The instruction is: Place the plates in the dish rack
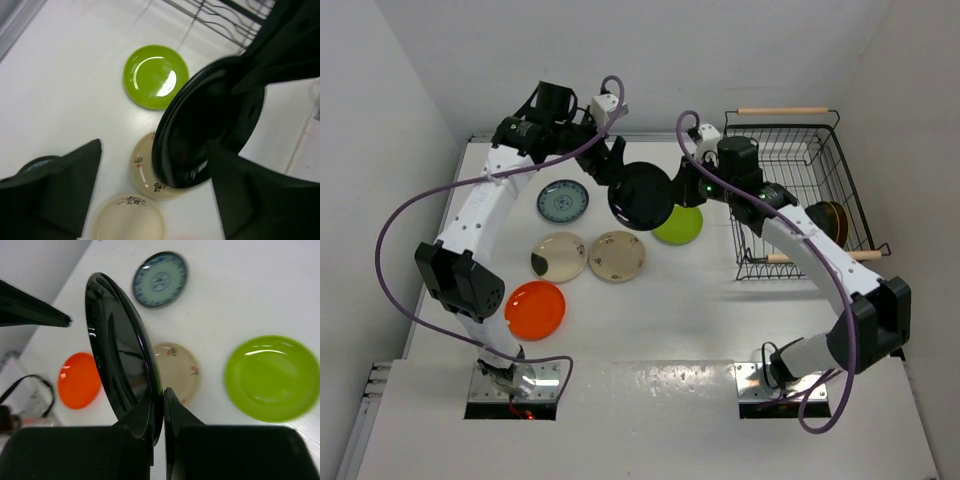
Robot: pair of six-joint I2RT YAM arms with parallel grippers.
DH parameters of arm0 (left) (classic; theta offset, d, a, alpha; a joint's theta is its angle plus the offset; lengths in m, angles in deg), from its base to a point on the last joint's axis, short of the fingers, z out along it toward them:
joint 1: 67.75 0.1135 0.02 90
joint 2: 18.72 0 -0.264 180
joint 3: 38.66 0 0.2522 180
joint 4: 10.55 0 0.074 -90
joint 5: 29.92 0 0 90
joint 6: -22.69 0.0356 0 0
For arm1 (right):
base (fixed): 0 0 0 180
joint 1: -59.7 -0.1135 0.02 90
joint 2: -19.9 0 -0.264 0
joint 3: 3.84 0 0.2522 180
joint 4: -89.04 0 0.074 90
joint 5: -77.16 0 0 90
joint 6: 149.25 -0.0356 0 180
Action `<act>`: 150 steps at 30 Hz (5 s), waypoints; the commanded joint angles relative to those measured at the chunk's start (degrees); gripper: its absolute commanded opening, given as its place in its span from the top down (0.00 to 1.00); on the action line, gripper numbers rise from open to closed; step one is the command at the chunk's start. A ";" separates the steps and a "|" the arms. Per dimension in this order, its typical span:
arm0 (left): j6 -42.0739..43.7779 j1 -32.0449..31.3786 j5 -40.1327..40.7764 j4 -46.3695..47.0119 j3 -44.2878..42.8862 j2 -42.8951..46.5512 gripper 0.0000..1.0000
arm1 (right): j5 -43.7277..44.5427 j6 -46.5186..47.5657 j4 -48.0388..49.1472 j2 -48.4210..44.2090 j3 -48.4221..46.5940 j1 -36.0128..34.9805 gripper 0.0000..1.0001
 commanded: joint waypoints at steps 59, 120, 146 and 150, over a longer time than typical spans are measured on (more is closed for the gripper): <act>2.27 18.33 21.01 4.71 24.30 7.12 0.02 | 46.92 27.81 -23.60 -0.52 -8.96 28.01 0.16; 7.26 39.00 25.85 6.47 45.65 16.53 0.38 | 65.71 41.50 -12.98 -6.34 -6.89 10.83 1.00; 16.33 36.54 23.74 0.50 51.89 16.01 0.27 | 59.66 35.98 -9.37 -2.56 14.84 24.84 1.00; 16.86 36.54 23.74 0.49 51.89 16.01 0.27 | 63.97 35.37 -8.75 -4.49 13.09 24.31 1.00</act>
